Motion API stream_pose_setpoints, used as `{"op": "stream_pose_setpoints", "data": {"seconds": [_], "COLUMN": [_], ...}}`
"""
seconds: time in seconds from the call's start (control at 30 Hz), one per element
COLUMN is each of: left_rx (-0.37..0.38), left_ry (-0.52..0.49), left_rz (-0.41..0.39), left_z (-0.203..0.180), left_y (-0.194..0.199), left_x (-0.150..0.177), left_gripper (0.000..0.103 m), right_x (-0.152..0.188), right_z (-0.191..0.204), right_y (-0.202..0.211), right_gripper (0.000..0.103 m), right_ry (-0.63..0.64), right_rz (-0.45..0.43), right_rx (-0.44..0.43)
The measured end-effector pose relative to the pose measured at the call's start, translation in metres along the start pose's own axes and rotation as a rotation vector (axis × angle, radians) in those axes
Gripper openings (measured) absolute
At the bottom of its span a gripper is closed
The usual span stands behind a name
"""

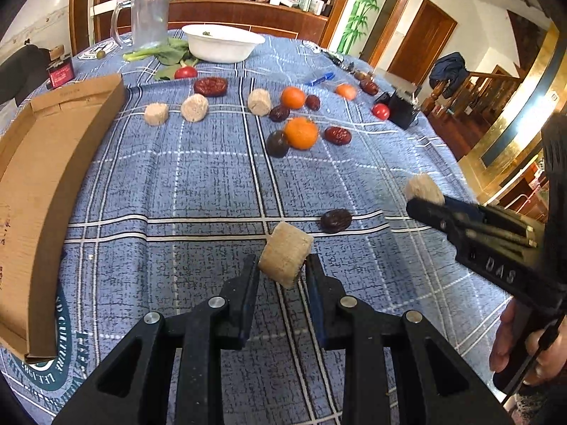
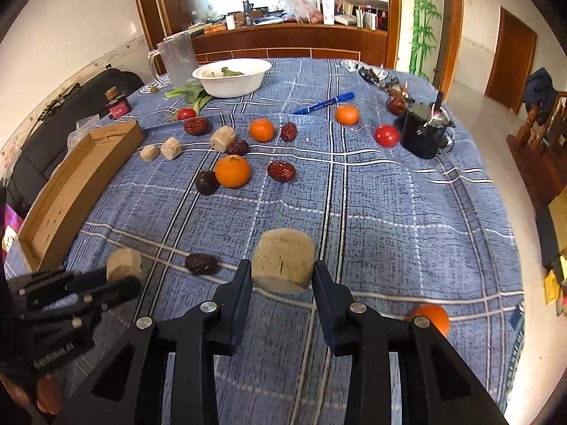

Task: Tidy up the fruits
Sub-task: 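Carry both cork pieces into the cardboard tray and open both tools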

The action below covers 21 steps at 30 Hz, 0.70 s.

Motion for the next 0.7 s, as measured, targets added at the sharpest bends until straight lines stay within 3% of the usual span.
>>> {"op": "stream_pose_setpoints", "data": {"seconds": [0.33,0.7], "left_rx": [0.011,-0.057], "left_ry": [0.039,0.155], "left_rz": [-0.053,-0.127], "left_z": [0.033,0.122], "left_y": [0.032,0.078], "left_x": [-0.006,-0.009], "left_gripper": [0.026,0.026], "right_x": [0.009,-0.018], "right_z": [0.040,0.145], "right_y": [0.007,-0.007], "right_gripper": [0.037,0.037], "right_ry": [-0.018,0.090], "right_rz": [0.013,0.007], "right_rx": [-0.030,-0.134]}}
Point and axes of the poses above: each gripper's, at about its wrist camera, not at the fingertips, and y roughly against the way its jaws point, z to its left, x to its underside, the point moved 9 cm from there along -y, roughly the way its jaws point, and after that the axes turned 5 degrees about -x, right-handed, at the moved point
